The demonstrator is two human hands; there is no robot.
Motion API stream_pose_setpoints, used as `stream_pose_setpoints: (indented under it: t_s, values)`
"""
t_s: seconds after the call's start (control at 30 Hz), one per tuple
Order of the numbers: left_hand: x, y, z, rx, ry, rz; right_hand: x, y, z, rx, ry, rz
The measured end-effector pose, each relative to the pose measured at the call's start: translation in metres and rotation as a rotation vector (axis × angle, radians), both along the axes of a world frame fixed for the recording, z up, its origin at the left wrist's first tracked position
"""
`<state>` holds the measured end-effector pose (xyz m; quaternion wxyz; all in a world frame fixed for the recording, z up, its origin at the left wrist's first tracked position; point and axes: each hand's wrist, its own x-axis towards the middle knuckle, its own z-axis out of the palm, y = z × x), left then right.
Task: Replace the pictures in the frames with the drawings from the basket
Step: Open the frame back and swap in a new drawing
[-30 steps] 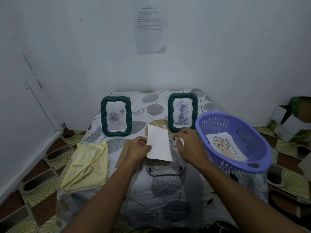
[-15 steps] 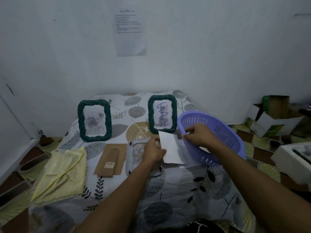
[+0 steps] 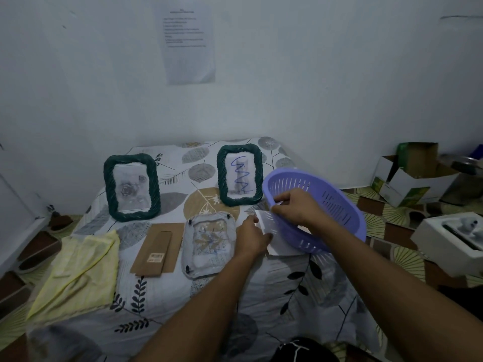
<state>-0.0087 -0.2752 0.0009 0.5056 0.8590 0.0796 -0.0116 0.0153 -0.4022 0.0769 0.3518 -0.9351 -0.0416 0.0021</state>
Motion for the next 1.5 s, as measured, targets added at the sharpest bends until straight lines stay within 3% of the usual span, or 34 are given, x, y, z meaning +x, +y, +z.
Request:
stream_pose_setpoints:
  t_s: [0.2, 0.4, 0.57, 0.77, 1.23, 1.5]
  values:
    - [-0.003, 0.010, 0.005, 0.138, -0.138, 0.031, -0.004, 0.009, -0.014, -0.038, 0.018, 0.039]
    - [0.002, 0.022, 0.023, -0.094, -0.280, 0.013, 0.011, -0.005, -0.016, 0.037, 0.030, -0.026]
    - [0.010, 0.014, 0.032, -0.056, -0.261, -0.132, 0.031, -0.025, -0.027, -0.373, 0.008, -0.043]
    - [0.010, 0.014, 0.021, 0.031, -0.287, -0.149, 0.039, -0.020, -0.050, -0.642, 0.102, -0.009]
    - [0.013, 0.015, 0.024, -0.072, -0.244, -0.132, 0.038, -0.026, -0.043, -0.450, 0.069, -0.146]
    - [0.013, 0.029, 0.034, -0.219, -0.264, -0.066, 0.035, -0.036, -0.015, 0.148, 0.069, -0.215]
